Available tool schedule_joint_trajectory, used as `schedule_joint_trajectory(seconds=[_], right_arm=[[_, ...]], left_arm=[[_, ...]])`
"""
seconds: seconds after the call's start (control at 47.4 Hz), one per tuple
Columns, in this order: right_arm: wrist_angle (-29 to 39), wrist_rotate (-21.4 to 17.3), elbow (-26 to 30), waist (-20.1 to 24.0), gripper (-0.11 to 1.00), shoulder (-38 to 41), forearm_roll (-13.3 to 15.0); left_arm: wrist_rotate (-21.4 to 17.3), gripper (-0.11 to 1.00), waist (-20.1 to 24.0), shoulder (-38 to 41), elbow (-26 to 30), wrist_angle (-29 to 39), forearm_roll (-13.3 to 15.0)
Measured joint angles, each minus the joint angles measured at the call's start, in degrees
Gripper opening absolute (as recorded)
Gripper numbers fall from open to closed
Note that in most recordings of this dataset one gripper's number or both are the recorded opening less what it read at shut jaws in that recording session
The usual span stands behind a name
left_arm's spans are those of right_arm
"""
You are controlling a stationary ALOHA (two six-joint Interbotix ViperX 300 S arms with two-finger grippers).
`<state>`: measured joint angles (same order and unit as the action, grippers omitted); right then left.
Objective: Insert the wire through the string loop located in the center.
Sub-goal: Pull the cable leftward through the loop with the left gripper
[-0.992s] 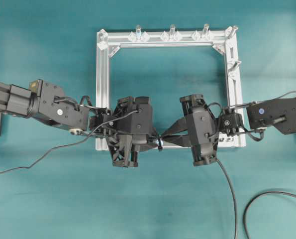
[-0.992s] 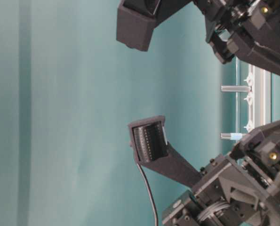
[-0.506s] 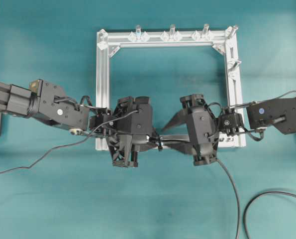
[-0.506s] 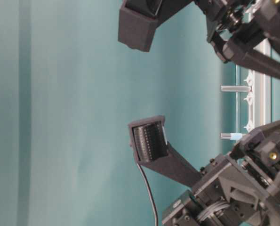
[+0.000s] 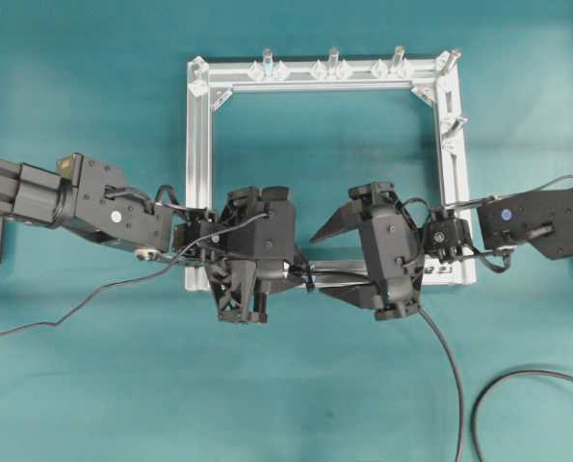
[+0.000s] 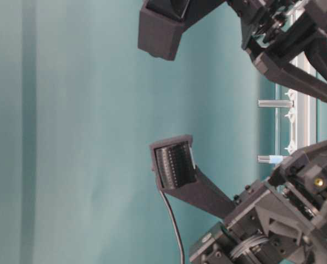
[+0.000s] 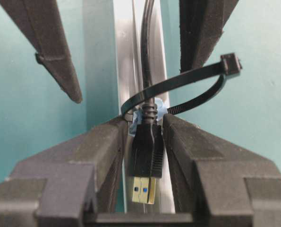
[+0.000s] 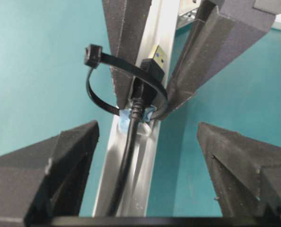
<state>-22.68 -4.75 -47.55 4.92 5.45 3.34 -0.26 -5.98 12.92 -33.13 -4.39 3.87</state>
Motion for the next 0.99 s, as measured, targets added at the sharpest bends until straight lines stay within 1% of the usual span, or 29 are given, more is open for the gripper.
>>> schedule_joint_trajectory(seconds=[0.106,0.19,0.253,0.528,0.992], right_arm=[[0.1,0.0,-0.3,0.0,0.84,-0.6,0.0],[0.1,0.0,-0.7,0.0,0.84,-1.2,0.0],[0.2,0.0,-1.1,0.0,0.84,-1.6,0.0],[0.6,0.0,-1.3,0.0,0.84,-1.8,0.0],[0.7,0.1,-1.4,0.0,0.84,-1.8,0.0]], left_arm=[[0.0,0.28,0.1,-0.1,0.0,0.6,0.0],[-0.2,0.28,0.0,-1.5,-0.3,2.4,-0.3],[-0.4,0.19,0.0,-3.1,-1.0,3.4,-0.4],[-0.5,0.19,0.8,-9.8,-5.2,6.4,-0.4],[-0.5,0.19,0.8,-14.2,-8.3,9.1,-0.4]])
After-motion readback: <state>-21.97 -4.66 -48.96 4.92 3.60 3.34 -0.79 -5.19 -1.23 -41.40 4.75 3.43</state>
